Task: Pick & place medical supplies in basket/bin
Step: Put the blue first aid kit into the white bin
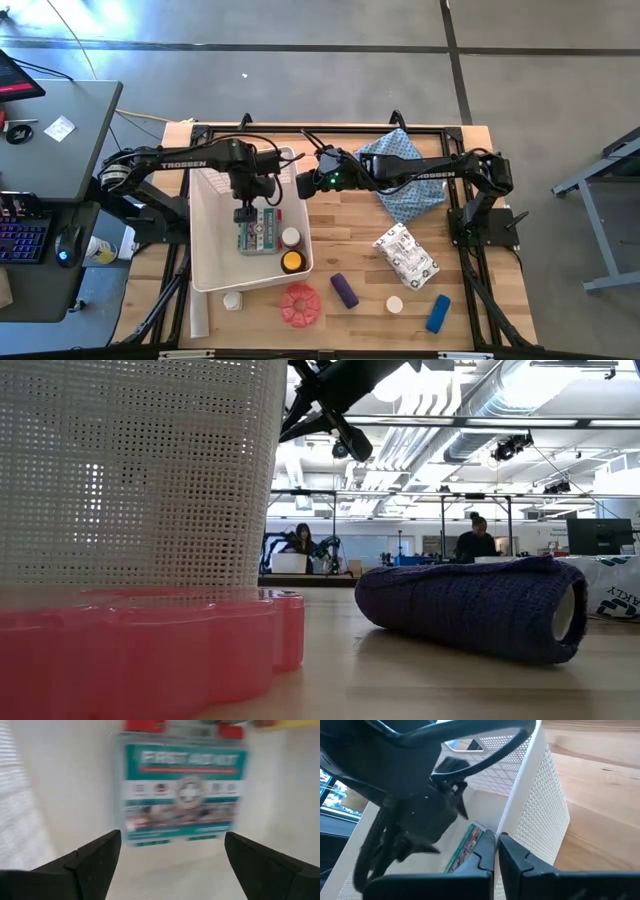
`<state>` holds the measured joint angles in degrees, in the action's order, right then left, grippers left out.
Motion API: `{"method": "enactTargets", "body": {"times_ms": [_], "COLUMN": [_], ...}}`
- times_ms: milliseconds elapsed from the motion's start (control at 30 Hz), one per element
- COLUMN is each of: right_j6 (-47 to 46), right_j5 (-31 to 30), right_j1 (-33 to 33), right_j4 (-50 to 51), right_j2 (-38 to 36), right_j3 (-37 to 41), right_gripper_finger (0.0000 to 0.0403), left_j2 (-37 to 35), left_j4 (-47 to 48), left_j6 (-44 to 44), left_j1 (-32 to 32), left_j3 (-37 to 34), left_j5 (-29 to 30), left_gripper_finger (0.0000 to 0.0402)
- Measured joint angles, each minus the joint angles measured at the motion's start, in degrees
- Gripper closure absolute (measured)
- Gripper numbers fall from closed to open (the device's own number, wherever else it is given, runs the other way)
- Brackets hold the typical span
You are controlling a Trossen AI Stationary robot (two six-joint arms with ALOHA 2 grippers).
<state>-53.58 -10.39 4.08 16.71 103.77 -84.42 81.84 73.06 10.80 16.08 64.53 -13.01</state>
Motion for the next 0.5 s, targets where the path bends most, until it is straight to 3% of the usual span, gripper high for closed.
{"method": "enactTargets", "body": {"times_ms": [133, 267, 500], "right_j6": [0.03, 0.04, 0.02], "right_j5": [0.0, -0.44, -0.86], "right_j1": [0.02, 0.01, 0.09], "right_j4": [-0.03, -0.04, 0.0], "right_j2": [0.01, 0.02, 0.02], "right_j3": [0.0, 0.0, 0.0], "right_gripper_finger": [0.0401, 0.04, 0.04], "left_j2": [0.0, 0.0, 0.52], "left_j4": [-0.13, -2.26, -8.11], "left_j6": [2.45, 2.43, 2.41], "left_j1": [0.02, -0.06, 0.0], "left_j3": [0.0, -0.04, -0.04], "left_j5": [13.1, 22.03, 23.84], "left_gripper_finger": [0.0019, 0.0042, 0.0141]}}
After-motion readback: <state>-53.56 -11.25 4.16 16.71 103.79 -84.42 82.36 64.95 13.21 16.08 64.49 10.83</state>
